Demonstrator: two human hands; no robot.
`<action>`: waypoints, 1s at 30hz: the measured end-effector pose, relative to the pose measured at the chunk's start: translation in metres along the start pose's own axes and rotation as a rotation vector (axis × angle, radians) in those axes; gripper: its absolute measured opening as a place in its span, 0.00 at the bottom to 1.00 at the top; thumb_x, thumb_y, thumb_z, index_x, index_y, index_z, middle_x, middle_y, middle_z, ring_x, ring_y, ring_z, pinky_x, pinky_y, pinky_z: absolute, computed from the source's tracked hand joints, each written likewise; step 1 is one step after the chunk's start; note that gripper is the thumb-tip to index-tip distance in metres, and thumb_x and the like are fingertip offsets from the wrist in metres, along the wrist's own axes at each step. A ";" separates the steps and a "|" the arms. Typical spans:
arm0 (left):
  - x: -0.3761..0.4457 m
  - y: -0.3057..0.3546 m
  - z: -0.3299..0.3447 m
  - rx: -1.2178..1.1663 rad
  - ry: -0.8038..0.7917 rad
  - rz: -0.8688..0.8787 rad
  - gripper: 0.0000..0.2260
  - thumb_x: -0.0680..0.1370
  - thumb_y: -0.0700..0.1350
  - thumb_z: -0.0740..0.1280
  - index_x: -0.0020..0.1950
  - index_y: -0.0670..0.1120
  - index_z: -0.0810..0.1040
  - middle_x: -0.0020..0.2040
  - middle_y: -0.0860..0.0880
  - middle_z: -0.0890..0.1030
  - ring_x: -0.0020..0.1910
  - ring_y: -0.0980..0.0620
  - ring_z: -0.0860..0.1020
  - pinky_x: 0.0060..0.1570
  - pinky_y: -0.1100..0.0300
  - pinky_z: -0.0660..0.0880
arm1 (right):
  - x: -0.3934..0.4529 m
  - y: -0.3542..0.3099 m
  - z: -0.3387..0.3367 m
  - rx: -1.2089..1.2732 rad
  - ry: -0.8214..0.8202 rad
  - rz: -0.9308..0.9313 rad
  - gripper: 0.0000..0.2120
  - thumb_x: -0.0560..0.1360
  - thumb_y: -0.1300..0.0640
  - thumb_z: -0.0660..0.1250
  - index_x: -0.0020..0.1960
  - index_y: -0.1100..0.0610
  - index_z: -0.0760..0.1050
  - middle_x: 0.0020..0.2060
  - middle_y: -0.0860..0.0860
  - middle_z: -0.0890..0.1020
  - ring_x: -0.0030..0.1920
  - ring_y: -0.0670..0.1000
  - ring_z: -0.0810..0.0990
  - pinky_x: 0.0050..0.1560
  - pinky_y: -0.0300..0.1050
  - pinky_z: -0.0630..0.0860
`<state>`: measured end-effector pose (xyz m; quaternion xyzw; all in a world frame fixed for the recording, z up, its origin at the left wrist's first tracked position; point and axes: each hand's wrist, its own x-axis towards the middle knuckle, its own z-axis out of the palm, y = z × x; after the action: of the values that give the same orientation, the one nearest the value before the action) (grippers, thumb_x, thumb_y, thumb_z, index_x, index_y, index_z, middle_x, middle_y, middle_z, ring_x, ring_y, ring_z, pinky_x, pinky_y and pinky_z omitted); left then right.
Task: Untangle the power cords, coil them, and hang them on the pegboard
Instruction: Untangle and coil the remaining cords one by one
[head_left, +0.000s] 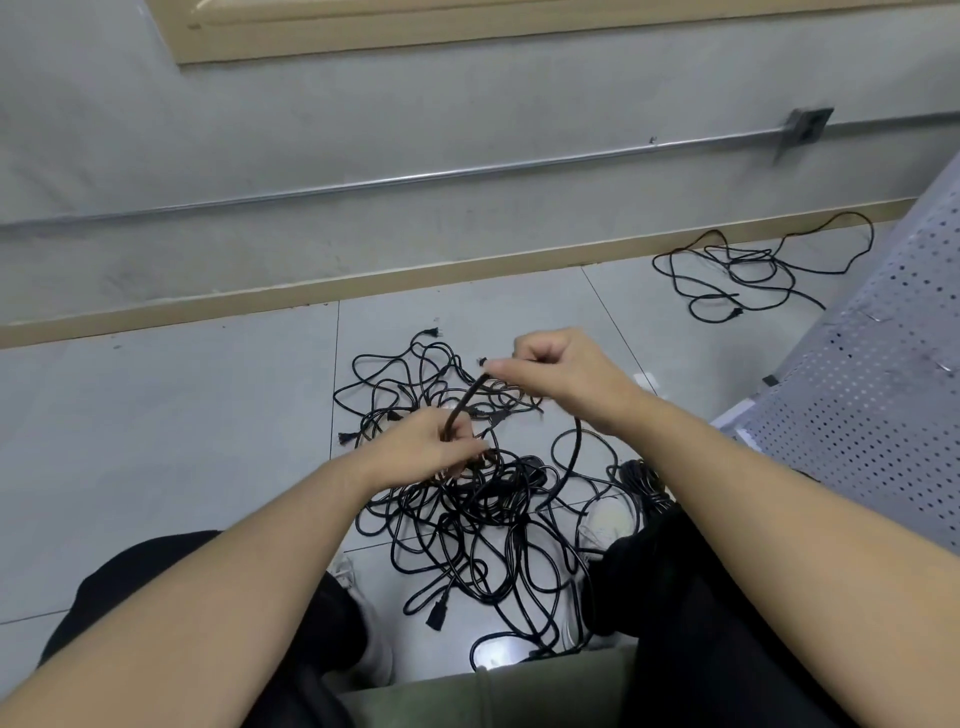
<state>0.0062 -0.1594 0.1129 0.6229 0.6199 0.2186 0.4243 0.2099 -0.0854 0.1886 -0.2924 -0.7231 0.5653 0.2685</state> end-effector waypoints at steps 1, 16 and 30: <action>0.002 -0.004 0.000 -0.026 0.011 -0.023 0.14 0.77 0.59 0.68 0.37 0.52 0.76 0.37 0.43 0.83 0.45 0.41 0.83 0.52 0.44 0.78 | 0.000 0.001 -0.003 0.030 0.022 0.014 0.25 0.76 0.54 0.75 0.29 0.52 0.63 0.27 0.51 0.61 0.29 0.48 0.59 0.30 0.39 0.59; -0.004 0.036 -0.007 0.442 0.247 0.074 0.11 0.81 0.42 0.61 0.56 0.53 0.60 0.33 0.51 0.74 0.32 0.51 0.71 0.36 0.51 0.69 | 0.006 0.015 0.005 -0.480 -0.123 0.262 0.13 0.84 0.47 0.58 0.45 0.49 0.75 0.29 0.47 0.78 0.29 0.47 0.74 0.38 0.45 0.73; -0.002 0.010 -0.008 0.068 0.281 0.140 0.12 0.86 0.51 0.59 0.44 0.57 0.74 0.37 0.55 0.80 0.38 0.52 0.76 0.44 0.48 0.73 | 0.002 0.004 -0.026 0.154 0.078 0.033 0.18 0.70 0.58 0.69 0.26 0.51 0.65 0.21 0.47 0.64 0.23 0.47 0.59 0.26 0.40 0.52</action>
<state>0.0057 -0.1583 0.1259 0.6418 0.6353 0.3114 0.2958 0.2282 -0.0660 0.1906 -0.3046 -0.6616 0.6116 0.3088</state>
